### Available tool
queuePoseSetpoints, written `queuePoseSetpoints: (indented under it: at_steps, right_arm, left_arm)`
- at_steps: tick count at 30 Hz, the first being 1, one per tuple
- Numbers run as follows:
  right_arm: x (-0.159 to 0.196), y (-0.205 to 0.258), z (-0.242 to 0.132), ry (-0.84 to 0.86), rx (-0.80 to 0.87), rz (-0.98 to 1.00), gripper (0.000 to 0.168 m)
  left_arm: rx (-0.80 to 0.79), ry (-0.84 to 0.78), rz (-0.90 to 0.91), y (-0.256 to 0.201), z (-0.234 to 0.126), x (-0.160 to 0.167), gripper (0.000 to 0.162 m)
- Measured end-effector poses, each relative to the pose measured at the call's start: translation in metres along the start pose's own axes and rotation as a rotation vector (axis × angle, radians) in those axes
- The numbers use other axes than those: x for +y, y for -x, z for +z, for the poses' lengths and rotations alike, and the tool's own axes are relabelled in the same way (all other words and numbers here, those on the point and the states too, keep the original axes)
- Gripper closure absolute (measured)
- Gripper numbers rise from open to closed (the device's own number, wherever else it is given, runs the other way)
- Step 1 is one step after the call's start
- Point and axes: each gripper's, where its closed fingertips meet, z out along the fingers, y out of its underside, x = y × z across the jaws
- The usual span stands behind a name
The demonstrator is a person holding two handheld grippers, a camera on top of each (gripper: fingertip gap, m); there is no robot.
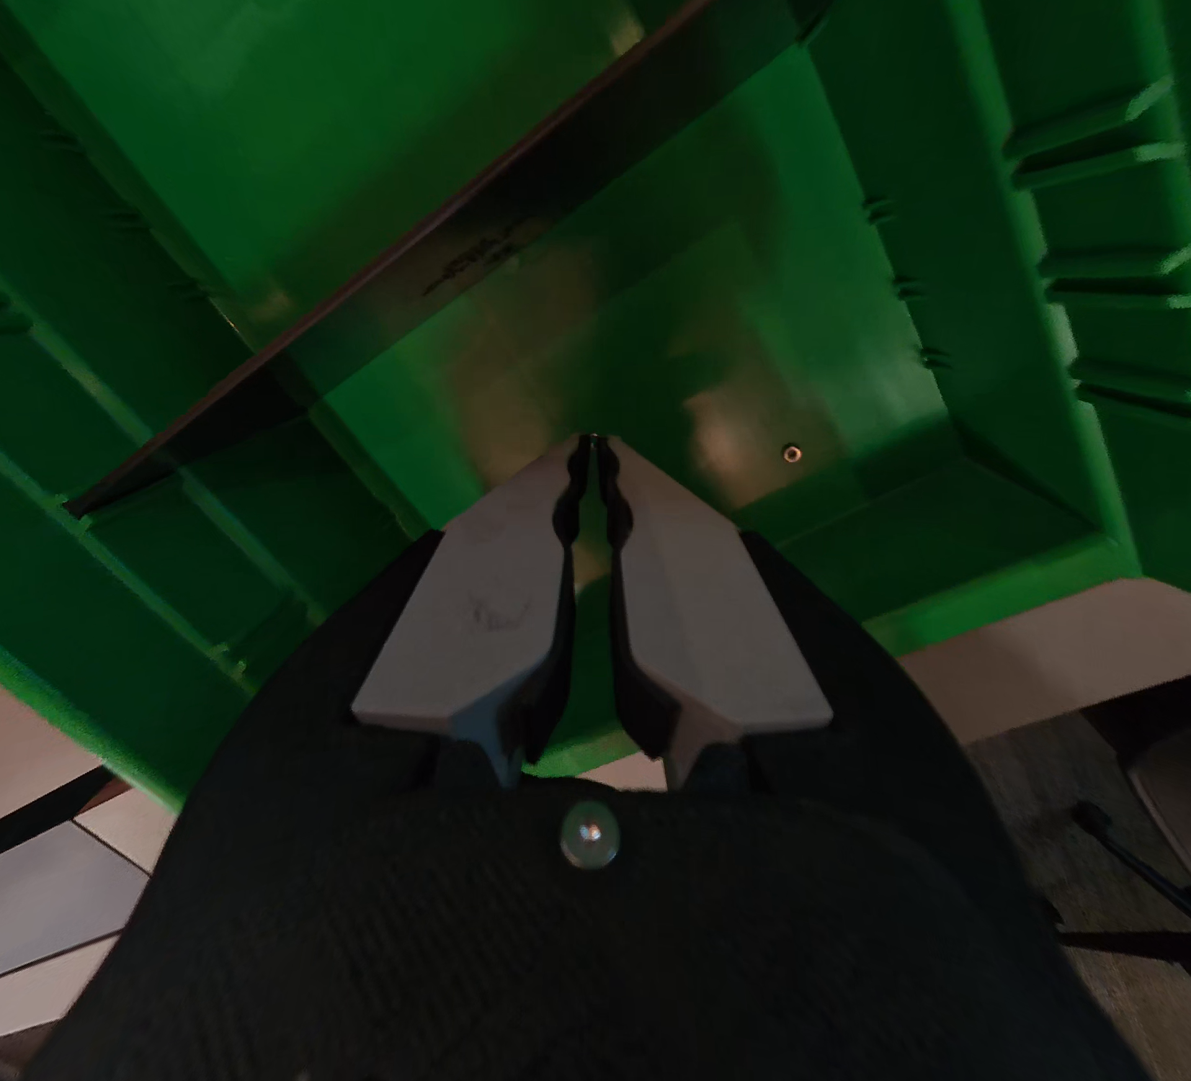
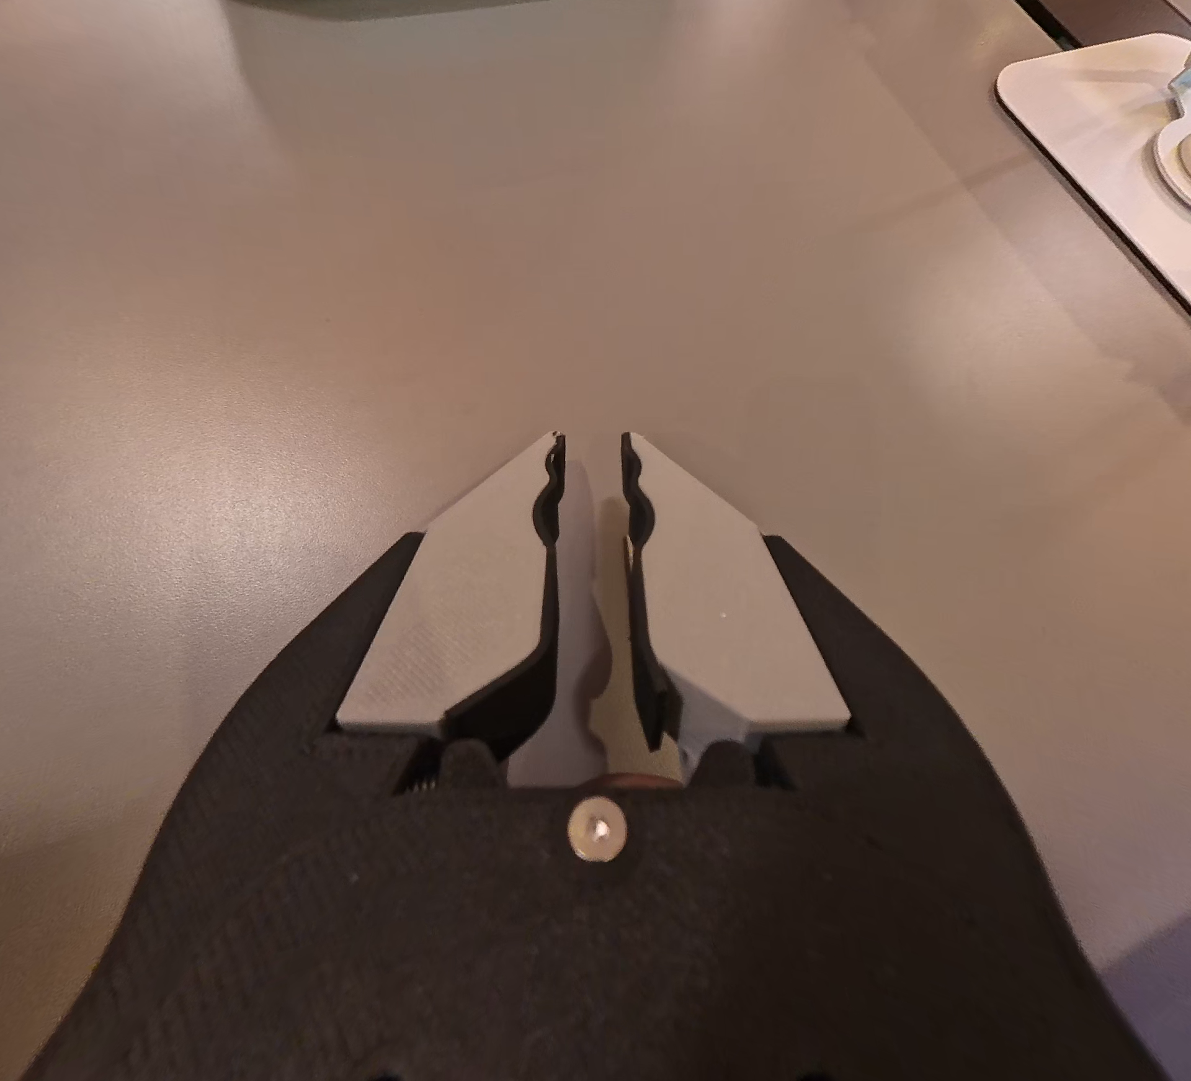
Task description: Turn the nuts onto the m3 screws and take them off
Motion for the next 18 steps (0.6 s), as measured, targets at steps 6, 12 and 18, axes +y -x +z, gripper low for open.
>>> queuePoseSetpoints:
  at_steps: [6,12,18]
  right_arm:
    - [-0.001,0.001,0.000,-0.004,-0.007,0.004,0.154]
    - [-0.004,0.001,-0.002,-0.019,-0.007,0.011,0.154]
    - [-0.001,0.002,0.001,-0.004,-0.004,0.001,0.154]
  left_arm:
    - [-0.021,-0.010,0.002,-0.005,-0.018,0.000,0.161]
    - [-0.065,-0.032,0.020,-0.020,-0.051,-0.004,0.161]
    - [-0.099,-0.078,0.058,-0.050,-0.092,-0.015,0.161]
